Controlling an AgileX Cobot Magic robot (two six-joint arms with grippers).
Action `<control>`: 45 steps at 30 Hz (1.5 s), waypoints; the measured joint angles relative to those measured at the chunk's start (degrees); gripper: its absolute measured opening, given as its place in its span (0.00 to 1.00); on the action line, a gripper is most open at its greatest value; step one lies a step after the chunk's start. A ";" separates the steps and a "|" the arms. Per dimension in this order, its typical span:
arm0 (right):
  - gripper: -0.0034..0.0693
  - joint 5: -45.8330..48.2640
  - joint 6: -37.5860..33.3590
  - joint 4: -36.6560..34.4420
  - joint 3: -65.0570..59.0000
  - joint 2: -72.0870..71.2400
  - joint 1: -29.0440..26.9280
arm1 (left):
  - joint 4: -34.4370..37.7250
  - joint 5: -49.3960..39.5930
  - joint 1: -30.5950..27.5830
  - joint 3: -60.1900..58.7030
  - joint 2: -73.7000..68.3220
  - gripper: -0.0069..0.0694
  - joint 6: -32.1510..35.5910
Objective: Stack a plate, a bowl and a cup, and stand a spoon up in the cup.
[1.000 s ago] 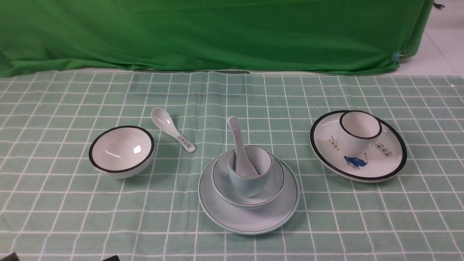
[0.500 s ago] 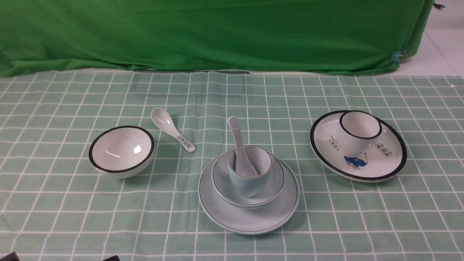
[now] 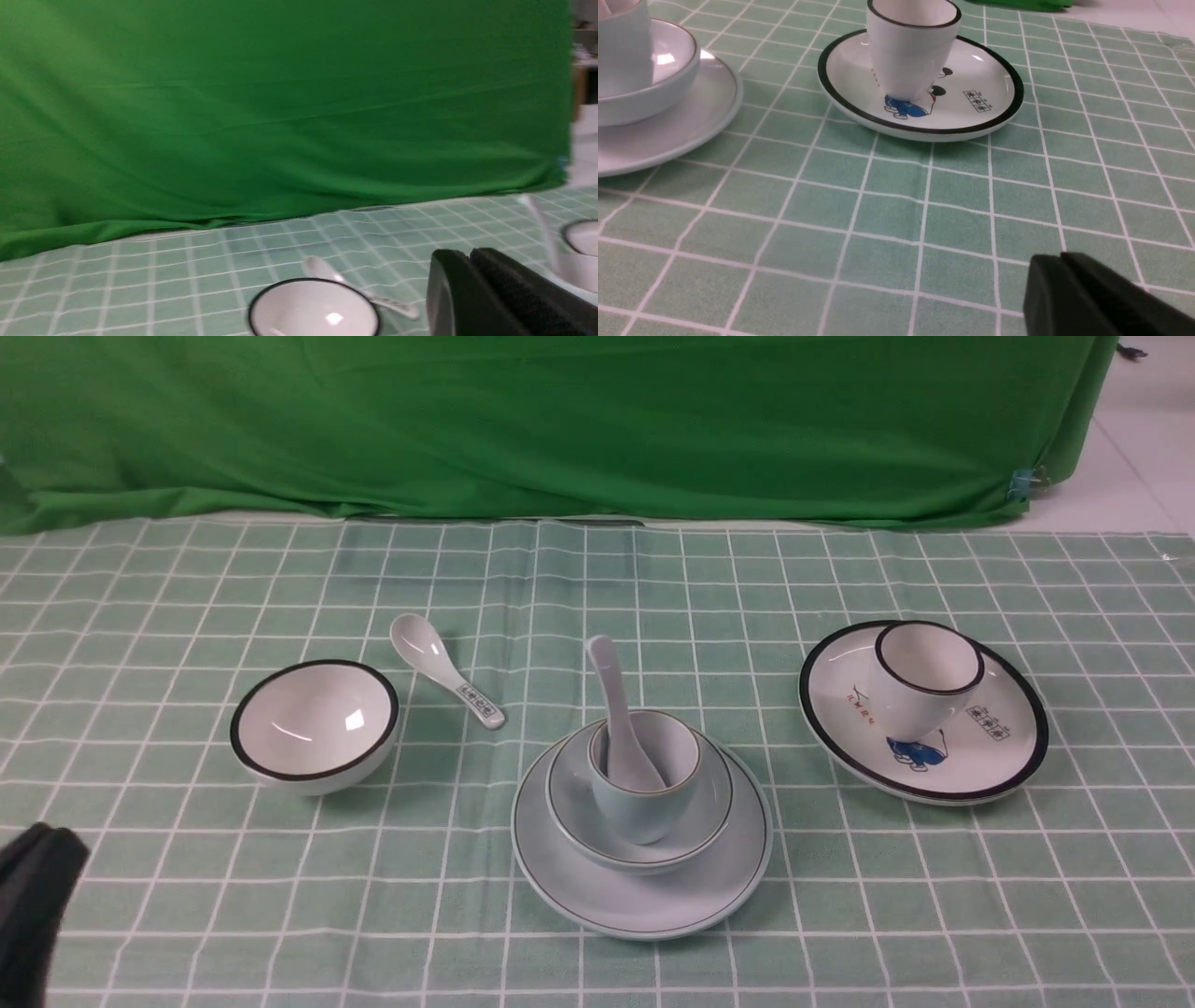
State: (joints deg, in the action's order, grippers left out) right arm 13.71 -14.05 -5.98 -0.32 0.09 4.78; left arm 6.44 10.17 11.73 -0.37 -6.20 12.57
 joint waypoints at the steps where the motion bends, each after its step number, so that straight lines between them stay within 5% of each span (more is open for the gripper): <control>1: 0.13 0.00 0.00 0.00 0.00 0.00 0.00 | 0.32 -3.56 -4.31 0.00 1.93 0.11 -0.70; 8: 0.16 -0.01 0.00 0.00 0.00 -0.02 0.00 | 2.35 -24.22 -13.48 -0.04 6.12 0.11 -1.02; 45: 0.29 -0.02 0.00 0.17 0.00 -0.09 0.00 | 3.13 -23.08 -13.53 -0.04 6.12 0.11 -1.21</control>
State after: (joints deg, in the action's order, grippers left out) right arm 13.69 -14.05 -5.81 -0.32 0.00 4.78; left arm 9.57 -12.91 -1.80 -0.41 -0.07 11.36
